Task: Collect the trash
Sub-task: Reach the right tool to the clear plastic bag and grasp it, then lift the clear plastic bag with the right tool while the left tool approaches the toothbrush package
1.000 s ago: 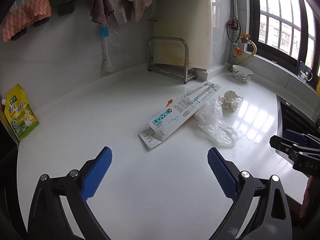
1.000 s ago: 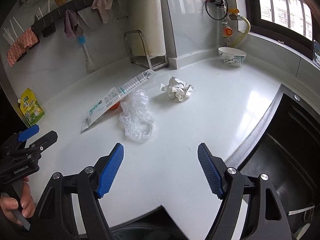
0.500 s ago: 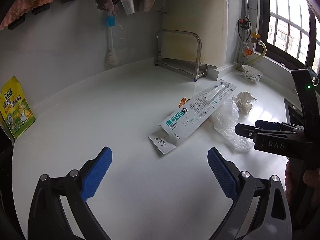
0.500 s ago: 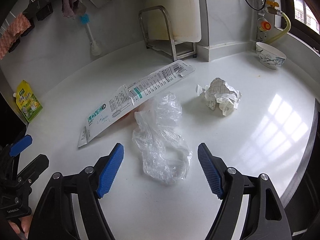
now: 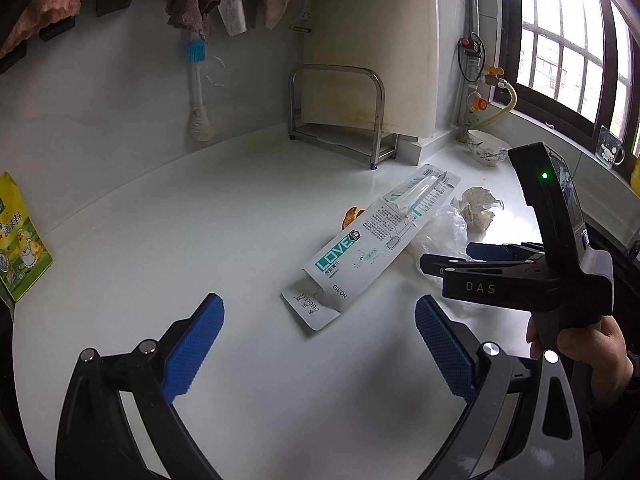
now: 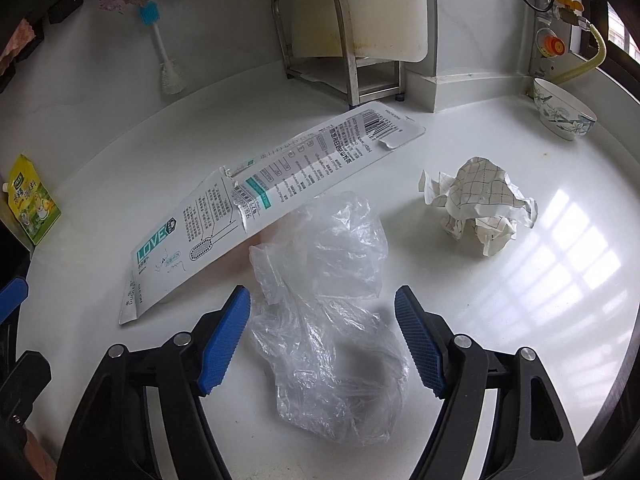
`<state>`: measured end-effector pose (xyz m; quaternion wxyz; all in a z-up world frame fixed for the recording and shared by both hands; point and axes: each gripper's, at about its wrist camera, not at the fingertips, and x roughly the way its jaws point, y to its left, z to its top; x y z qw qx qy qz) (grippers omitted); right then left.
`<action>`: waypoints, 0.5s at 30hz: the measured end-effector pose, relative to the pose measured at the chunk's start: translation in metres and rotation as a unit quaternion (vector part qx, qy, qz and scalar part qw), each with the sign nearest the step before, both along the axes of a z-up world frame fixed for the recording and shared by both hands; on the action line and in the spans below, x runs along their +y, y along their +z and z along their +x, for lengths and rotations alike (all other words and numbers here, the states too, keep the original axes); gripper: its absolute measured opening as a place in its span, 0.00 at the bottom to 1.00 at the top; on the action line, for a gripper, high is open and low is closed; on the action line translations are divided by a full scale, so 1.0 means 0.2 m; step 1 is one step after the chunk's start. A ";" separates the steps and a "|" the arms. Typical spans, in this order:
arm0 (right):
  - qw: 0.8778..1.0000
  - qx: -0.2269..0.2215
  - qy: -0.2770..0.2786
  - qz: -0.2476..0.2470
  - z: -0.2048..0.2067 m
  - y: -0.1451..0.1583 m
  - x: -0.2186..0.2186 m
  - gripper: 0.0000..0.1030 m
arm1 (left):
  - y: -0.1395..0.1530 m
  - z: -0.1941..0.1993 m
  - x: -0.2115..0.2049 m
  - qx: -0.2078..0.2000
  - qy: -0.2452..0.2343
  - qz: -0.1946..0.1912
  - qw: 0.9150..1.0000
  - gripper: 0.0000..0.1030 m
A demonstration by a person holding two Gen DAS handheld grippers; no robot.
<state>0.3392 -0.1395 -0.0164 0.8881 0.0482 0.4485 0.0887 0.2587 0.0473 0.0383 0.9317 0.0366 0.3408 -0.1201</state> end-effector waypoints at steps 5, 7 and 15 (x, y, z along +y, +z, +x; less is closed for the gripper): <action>1.000 0.000 0.024 -0.006 -0.02 0.00 0.02 0.17 | -0.04 0.09 -0.05 0.010 -0.029 -0.005 1.000 0.92; 1.000 -0.003 0.025 -0.004 -0.04 0.01 0.00 0.16 | -0.06 0.11 -0.07 0.017 -0.040 -0.013 0.999 0.92; 1.000 0.001 -0.001 0.030 -0.21 0.02 -0.18 0.13 | -0.10 0.17 -0.17 0.020 -0.075 0.001 0.997 0.92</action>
